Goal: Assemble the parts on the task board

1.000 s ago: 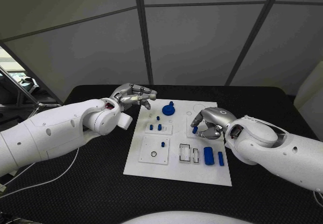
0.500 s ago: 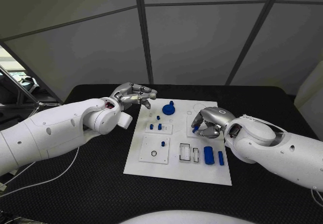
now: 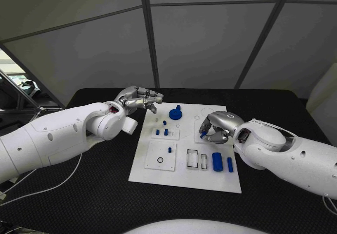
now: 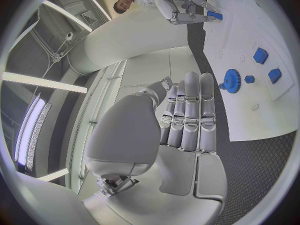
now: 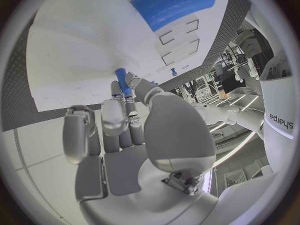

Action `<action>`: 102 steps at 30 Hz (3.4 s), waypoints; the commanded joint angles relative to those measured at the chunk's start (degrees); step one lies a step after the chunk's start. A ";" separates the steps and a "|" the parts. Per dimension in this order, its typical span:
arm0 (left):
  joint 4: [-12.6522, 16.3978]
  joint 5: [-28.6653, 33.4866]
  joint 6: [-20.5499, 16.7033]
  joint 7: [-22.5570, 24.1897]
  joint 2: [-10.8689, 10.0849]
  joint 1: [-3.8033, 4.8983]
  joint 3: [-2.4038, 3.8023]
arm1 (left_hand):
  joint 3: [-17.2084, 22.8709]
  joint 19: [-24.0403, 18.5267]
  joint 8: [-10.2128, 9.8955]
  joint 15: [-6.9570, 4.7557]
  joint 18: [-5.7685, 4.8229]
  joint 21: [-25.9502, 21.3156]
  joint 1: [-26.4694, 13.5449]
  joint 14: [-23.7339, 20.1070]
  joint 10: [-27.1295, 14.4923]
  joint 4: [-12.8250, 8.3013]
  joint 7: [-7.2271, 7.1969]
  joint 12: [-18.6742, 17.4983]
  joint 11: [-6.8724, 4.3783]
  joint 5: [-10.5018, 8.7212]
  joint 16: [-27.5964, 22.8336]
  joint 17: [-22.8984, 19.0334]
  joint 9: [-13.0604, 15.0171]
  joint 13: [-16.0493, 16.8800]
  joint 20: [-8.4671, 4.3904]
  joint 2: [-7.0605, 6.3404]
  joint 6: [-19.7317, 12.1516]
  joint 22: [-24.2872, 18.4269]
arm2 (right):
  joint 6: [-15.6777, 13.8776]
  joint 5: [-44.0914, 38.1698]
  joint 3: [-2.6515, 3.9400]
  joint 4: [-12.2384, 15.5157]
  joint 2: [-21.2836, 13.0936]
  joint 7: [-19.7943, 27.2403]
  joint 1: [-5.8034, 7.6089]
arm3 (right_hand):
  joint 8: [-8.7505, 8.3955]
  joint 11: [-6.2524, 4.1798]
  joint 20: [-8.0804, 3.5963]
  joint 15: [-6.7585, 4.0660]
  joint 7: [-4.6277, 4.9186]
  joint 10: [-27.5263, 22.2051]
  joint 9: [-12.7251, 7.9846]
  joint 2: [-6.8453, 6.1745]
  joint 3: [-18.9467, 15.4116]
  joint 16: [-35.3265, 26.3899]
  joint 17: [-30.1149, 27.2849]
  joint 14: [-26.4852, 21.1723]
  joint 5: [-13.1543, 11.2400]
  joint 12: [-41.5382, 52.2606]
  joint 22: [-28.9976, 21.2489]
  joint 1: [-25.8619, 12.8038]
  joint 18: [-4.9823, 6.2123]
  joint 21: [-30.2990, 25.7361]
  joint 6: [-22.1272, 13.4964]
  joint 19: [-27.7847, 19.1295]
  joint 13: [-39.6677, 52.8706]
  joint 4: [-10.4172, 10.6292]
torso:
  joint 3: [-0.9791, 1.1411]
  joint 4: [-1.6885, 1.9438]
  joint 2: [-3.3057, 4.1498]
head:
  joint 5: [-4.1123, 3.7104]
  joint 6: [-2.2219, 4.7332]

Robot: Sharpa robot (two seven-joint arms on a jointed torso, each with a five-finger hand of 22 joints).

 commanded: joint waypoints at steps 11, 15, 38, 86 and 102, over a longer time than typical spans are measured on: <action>-0.05 0.27 0.51 0.24 -0.04 0.03 0.05 | 0.03 0.32 -0.30 0.05 -0.33 -0.35 0.15 -0.40 -0.05 -0.49 0.42 -0.11 0.17 0.33 -0.22 -0.06 0.00 0.10 0.27 0.35 0.09 -0.07 | -4.82 0.45 4.23 6.30 -3.16 0.32 0.05 | 0.04 -1.18 -0.35 -0.35 0.03 1.89 0.06 0.09 0.36 0.38 0.25 0.70 0.40 -0.18 7.08 0.50 -0.48 0.57 0.61 1.58 0.13 -0.09 | -0.01 0.06 -0.09 | 0.04 0.17; -0.09 0.27 0.53 0.26 0.08 0.01 0.05 | 0.03 0.32 -0.30 0.05 -0.33 -0.35 0.15 -0.40 -0.05 -0.49 0.42 -0.11 0.17 0.33 -0.22 -0.06 0.00 0.10 0.27 0.35 0.09 -0.07 | -6.00 2.01 5.61 9.16 -3.60 1.15 0.29 | -0.12 -1.14 -0.41 -0.38 0.06 1.91 0.04 0.06 0.55 0.55 0.39 0.71 0.79 -0.45 7.60 0.57 -0.62 1.03 0.62 1.86 0.13 -0.26 | -0.02 0.11 -0.01 | 0.14 0.19; -0.10 0.27 0.39 0.61 0.86 0.02 0.06 | 0.03 0.33 -0.31 0.05 -0.32 -0.40 0.17 -0.40 -0.07 -0.52 0.42 -0.12 0.18 0.33 -0.27 -0.08 0.00 0.12 0.28 0.40 0.09 -0.10 | -3.23 6.47 -1.98 5.81 9.60 7.72 -0.28 | -0.45 -0.97 -0.43 -0.33 0.22 1.75 -0.03 0.31 0.94 0.44 0.00 0.60 1.26 -1.01 7.53 0.44 -0.60 0.96 0.47 1.80 0.10 -0.32 | 0.00 0.01 0.08 | 2.35 -0.76; -0.40 0.27 0.62 0.47 1.14 0.03 0.07 | 0.03 0.33 -0.31 0.05 -0.32 -0.40 0.17 -0.40 -0.07 -0.52 0.42 -0.12 0.18 0.33 -0.27 -0.08 0.00 0.12 0.28 0.40 0.09 -0.10 | 2.53 0.34 -5.11 0.38 14.37 4.02 -1.19 | -0.98 -0.67 -0.28 -0.09 0.47 1.13 -0.20 0.23 1.14 0.37 -0.38 0.40 1.04 -2.07 7.15 -0.55 -0.49 0.60 -0.17 1.53 -0.01 -0.20 | -0.03 0.00 0.02 | 3.11 -1.73; -0.39 0.27 0.94 0.23 1.07 0.03 0.07 | -0.01 0.37 -0.35 0.07 -0.32 -0.52 0.09 -0.36 -0.09 -0.54 0.43 -0.13 0.19 0.33 -0.39 -0.13 -0.01 0.17 0.30 0.50 0.08 -0.17 | -3.34 0.93 -5.92 0.25 14.64 6.01 -1.18 | -1.08 1.66 1.65 1.92 0.94 -8.83 -0.92 -4.75 -1.50 -2.35 -4.94 -0.86 -0.92 -2.77 2.97 -5.28 0.65 -3.35 -6.38 -0.95 -1.03 0.64 | -0.02 0.00 0.01 | 3.19 -1.66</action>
